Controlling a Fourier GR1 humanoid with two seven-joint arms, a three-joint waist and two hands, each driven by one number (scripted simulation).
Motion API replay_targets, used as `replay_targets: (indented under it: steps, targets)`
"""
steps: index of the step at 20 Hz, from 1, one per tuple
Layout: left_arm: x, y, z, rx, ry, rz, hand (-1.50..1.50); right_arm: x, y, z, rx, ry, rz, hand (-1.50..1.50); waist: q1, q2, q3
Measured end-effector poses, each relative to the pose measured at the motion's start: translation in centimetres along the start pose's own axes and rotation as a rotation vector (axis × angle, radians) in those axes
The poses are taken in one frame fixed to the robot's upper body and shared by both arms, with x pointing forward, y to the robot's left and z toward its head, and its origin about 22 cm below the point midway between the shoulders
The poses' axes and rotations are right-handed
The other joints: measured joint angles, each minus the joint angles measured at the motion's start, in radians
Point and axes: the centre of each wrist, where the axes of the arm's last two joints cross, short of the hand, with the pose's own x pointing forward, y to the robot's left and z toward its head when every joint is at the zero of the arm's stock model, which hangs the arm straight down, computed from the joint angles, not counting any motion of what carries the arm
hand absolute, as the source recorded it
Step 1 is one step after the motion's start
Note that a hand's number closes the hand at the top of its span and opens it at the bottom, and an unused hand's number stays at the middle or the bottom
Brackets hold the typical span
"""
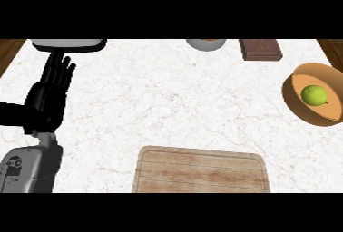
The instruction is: Pick the pear from the cutting board and place it in the pot
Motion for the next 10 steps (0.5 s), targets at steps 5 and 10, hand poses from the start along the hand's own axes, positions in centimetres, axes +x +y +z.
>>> replay_targets:
  steps: [5,10]
  targets:
    - [0.0,0.1,0.5,-0.007,0.001,0.002,0.0,-0.5,-4.1,1.6,-0.05,-0.002,-0.037,-1.5,0.01,0.003,0.001]
    - [0.1,0.0,0.5,-0.013,-0.004,0.006,0.0,-1.0,-7.8,3.7,-0.084,-0.007,-0.047,-1.5,0.012,0.005,0.003]
